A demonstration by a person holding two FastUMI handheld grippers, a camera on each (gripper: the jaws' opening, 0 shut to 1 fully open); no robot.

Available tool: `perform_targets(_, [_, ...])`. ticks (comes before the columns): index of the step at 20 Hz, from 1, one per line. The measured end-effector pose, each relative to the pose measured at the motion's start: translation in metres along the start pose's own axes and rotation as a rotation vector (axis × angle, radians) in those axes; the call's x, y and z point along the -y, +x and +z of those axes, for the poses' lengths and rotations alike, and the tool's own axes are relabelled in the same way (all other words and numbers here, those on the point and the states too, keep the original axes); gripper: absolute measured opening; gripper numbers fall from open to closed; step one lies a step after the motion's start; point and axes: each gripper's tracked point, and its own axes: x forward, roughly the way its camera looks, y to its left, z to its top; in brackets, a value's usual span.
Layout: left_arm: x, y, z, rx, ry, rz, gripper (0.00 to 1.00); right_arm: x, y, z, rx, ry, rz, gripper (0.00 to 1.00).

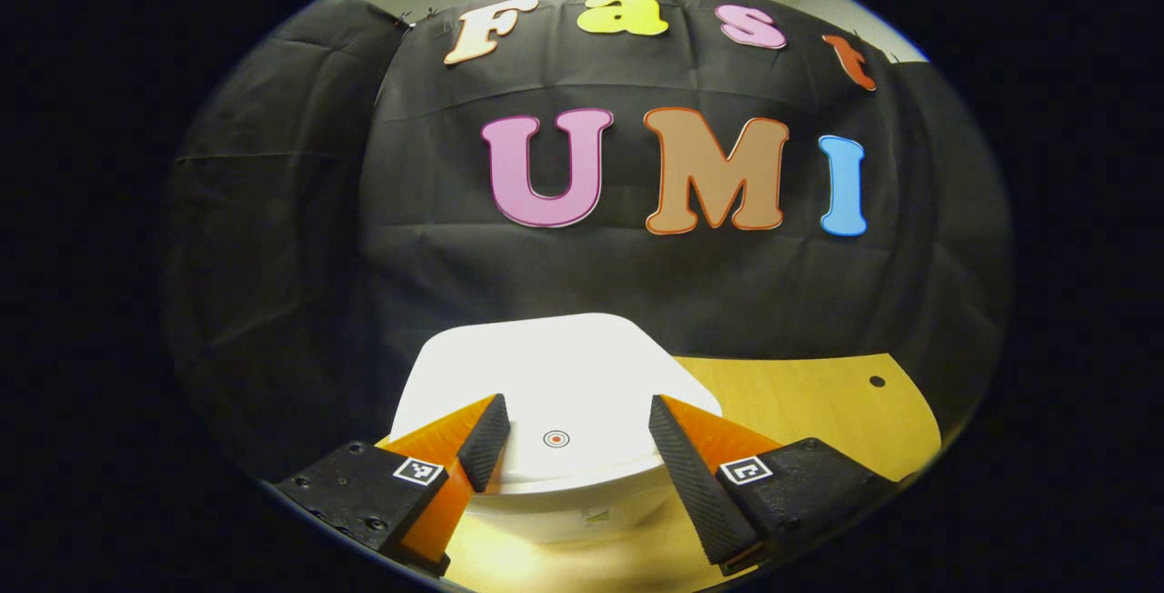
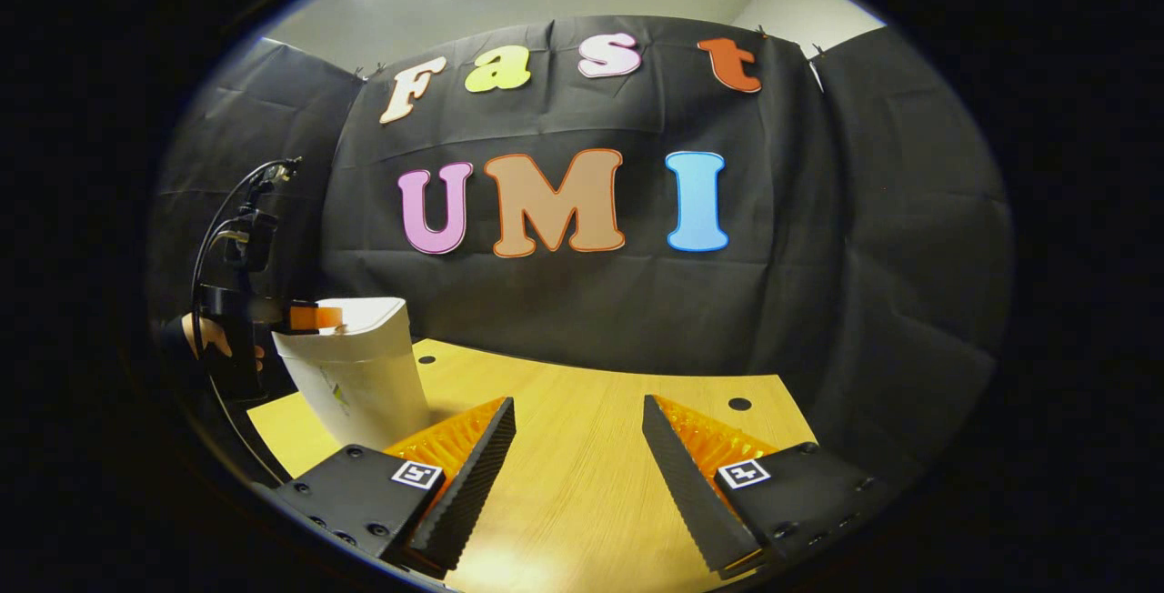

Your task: Press the lid of the desktop garbage bin to open it, pick up the crumpled paper on the desktop and throw it into the bin, then pick up the pop can on the desktop and drop it into the bin, and finally close the garbage bin lid.

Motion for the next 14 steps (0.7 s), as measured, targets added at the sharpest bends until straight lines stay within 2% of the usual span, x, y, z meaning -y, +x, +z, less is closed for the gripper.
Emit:
perform_targets(3, [0.014,-0.007,0.01,0.024,-0.027,-0.047,0.94,-0.004,0.001,0.027,0.054,0.021,0.003,0.96])
perform_targets(6, [0.032,-0.037,0.063,0.191,-0.049,-0.101,0.93,-0.005,-0.004,0.056,0.119,0.021,-0.011,0.95])
perform_targets(8, [0.047,-0.054,0.086,0.261,-0.029,-0.146,0.93,-0.01,-0.01,0.071,0.157,0.033,-0.013,0.94])
perform_targets(11, [0.064,-0.079,0.091,0.306,-0.004,-0.201,0.93,-0.018,-0.02,0.085,0.214,0.063,0.003,0.94])
perform_targets(12, [0.073,-0.088,0.093,0.327,-0.014,-0.237,0.93,-0.018,-0.023,0.085,0.228,0.08,0.003,0.96])
perform_targets(14, [0.095,-0.096,0.093,0.338,-0.031,-0.289,0.93,-0.018,-0.028,0.086,0.243,0.111,-0.003,0.94])
